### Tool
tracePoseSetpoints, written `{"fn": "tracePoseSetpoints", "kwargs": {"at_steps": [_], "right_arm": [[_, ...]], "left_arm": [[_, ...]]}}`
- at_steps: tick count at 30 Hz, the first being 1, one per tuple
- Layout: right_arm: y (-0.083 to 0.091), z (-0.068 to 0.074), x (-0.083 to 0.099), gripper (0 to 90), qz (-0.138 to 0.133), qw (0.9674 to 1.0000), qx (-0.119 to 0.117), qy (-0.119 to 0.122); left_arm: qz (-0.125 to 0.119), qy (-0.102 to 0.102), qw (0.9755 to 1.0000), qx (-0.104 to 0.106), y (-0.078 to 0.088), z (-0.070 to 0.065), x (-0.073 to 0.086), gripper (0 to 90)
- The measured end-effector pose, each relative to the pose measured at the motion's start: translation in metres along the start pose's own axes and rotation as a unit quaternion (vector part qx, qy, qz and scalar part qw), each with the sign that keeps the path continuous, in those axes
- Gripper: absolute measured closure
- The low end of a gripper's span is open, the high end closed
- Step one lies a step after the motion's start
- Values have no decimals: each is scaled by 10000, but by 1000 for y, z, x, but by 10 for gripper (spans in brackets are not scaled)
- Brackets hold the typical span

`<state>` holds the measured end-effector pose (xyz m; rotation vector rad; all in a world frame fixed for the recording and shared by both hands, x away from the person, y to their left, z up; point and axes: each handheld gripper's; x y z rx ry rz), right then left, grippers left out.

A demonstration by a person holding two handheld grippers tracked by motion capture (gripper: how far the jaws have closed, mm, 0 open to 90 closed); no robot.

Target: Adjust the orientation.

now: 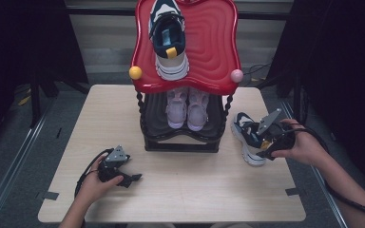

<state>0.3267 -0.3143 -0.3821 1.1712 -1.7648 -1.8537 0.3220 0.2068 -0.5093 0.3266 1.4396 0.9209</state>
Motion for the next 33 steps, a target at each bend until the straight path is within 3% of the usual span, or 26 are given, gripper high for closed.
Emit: {"fn": "tracePoseSetpoints", "kwargs": {"at_steps": [10,20,25,33], "right_arm": [[-6,-1,2,383,148,9998,72,115],[-6,-3,0,694,133,9995,224,173],[-4,0,-1,761,79,9998,76,143],[1,18,-6,770,204,9992,-283,208]], "left_arm": [[-1,1,10000,-1,0,0,0,97],[0,-2,10000,1,0,0,0,97],[1,-1,10000,-1,0,0,0,97],[1,-2,10000,-1,0,0,0,97]]}}
Point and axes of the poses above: each handheld gripper's, and its own axes: y roughly backward along the jaws, x roughly out of its underside, z roughly to its left, and after that the axes turned 15 degrees about -y, right-handed
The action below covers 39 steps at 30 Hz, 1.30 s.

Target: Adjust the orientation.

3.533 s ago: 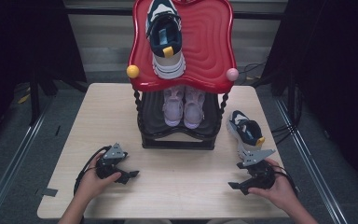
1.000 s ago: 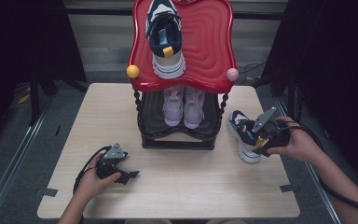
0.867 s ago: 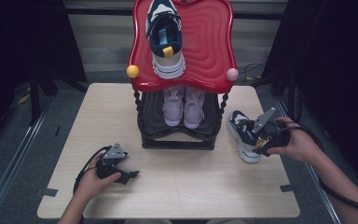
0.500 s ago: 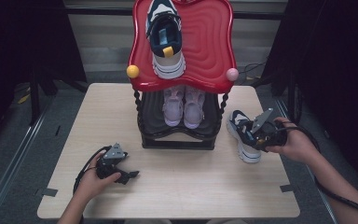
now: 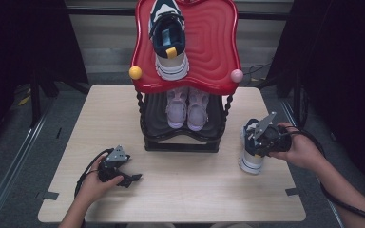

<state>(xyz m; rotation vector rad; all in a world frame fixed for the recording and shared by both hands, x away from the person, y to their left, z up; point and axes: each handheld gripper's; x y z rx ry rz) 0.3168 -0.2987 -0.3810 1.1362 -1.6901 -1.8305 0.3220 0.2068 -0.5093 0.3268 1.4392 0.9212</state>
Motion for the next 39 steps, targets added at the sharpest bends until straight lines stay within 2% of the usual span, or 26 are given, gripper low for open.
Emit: {"fn": "tracePoseSetpoints", "kwargs": {"at_steps": [4,6,9,11,16,20,24,27,28,29,30,34,36,37,39], "right_arm": [[2,8,0,769,116,9997,-206,-16],[4,10,-1,757,208,9993,-251,-172],[3,8,-3,699,247,9992,-282,-117],[2,8,-4,654,401,9984,-331,-226],[-4,8,-6,610,661,9973,-310,-75],[-8,8,-5,614,708,9968,-347,-122],[-11,5,-7,625,810,9961,-358,59],[-16,6,-10,641,953,9948,-367,-2],[-17,5,-10,650,999,9944,-355,34],[-19,3,-11,651,996,9941,-382,194],[-19,4,-12,651,1030,9938,-402,96],[-22,5,-13,656,1068,9929,-504,107],[-23,4,-13,657,1093,9928,-458,168],[-24,5,-13,659,1091,9927,-509,74],[-25,3,-14,664,1099,9925,-523,96]], "left_arm": [[-1,1,10000,1,0,0,0,97],[-2,3,10000,1,0,0,0,97],[0,1,10000,1,0,0,0,97],[3,-3,10000,1,0,0,0,97],[1,0,10000,2,0,0,0,97],[-2,1,10000,7,0,0,0,96],[-7,-1,10000,7,0,0,0,96],[0,2,10000,7,0,0,0,96],[0,1,10000,7,0,0,0,95],[-17,-1,10000,13,0,0,0,95],[-10,-10,10000,18,0,0,0,94],[-5,-7,10000,19,0,0,0,92],[-11,-10,10000,20,0,0,0,92],[-5,-7,10000,22,0,0,0,92],[-4,-7,10000,21,0,0,0,92]]}}
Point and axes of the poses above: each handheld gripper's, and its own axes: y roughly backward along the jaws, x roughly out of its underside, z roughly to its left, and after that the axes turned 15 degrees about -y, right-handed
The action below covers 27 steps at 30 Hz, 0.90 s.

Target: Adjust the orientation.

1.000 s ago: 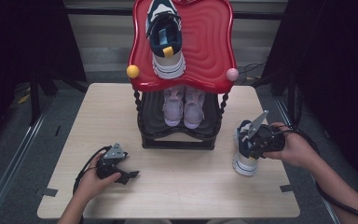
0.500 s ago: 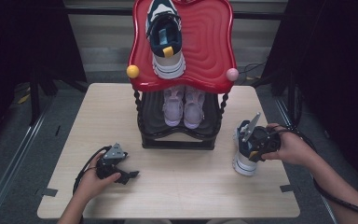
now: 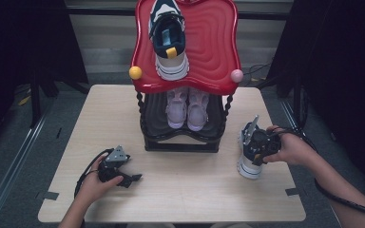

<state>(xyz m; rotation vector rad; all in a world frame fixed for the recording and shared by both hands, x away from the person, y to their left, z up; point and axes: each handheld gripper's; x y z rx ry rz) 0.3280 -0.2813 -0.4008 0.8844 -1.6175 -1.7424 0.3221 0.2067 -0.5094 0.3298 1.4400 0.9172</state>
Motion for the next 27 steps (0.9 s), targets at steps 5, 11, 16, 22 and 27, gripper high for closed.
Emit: {"fn": "tracePoseSetpoints", "kwargs": {"at_steps": [5,11,16,22,27], "right_arm": [[1,-1,-4,675,258,9996,-109,-19],[0,0,-6,725,328,9992,-224,65],[0,1,-7,736,392,9987,-309,-32],[1,1,-5,737,314,9986,-412,-61],[0,1,-5,730,329,9985,-430,24]], "left_arm": [[-18,25,10000,-7,0,0,0,92],[-19,26,10000,-4,0,0,0,92],[-19,26,10000,-2,0,0,0,91],[-28,23,10000,-1,0,0,0,91],[-29,23,10000,-2,0,0,0,91]]}}
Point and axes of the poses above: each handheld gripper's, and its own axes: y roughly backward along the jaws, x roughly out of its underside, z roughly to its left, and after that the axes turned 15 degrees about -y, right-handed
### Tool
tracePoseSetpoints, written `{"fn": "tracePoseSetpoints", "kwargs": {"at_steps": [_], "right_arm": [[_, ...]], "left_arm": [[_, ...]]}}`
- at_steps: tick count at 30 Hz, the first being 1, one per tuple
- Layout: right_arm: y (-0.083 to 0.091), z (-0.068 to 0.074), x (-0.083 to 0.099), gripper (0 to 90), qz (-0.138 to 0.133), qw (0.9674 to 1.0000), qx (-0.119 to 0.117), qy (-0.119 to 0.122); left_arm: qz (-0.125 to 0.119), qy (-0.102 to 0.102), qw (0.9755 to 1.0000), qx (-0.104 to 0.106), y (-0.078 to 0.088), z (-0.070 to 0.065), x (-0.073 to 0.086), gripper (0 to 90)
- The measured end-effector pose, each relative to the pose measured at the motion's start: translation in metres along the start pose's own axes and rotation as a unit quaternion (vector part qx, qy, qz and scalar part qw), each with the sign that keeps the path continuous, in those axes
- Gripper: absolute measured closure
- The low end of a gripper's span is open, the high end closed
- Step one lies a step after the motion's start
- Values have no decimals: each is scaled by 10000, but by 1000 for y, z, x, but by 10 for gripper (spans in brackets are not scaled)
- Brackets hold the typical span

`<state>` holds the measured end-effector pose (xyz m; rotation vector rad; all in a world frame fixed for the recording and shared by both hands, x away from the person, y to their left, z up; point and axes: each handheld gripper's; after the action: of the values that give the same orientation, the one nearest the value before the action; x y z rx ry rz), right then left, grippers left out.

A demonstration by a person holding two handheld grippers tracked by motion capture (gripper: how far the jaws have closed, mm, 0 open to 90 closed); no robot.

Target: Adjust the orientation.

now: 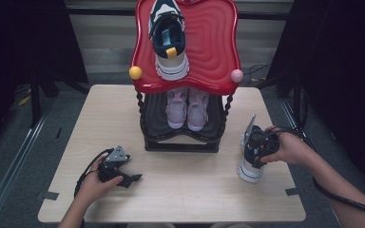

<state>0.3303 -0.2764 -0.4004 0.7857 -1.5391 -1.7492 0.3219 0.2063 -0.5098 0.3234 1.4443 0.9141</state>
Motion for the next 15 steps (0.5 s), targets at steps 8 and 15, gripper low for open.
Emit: {"fn": "tracePoseSetpoints", "kwargs": {"at_steps": [8,15], "right_arm": [[-11,3,-1,680,60,9999,84,96],[-13,4,0,707,-7,10000,73,29]], "left_arm": [[33,-30,10000,2,0,0,0,91],[23,-26,10000,4,0,0,0,91]]}}
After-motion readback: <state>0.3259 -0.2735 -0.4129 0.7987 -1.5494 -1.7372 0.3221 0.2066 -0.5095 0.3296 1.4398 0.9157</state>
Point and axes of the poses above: each handheld gripper's, and its own axes: y roughly backward along the jaws, x roughly out of its underside, z roughly to its left, and after that the axes turned 15 degrees about -y, right-handed
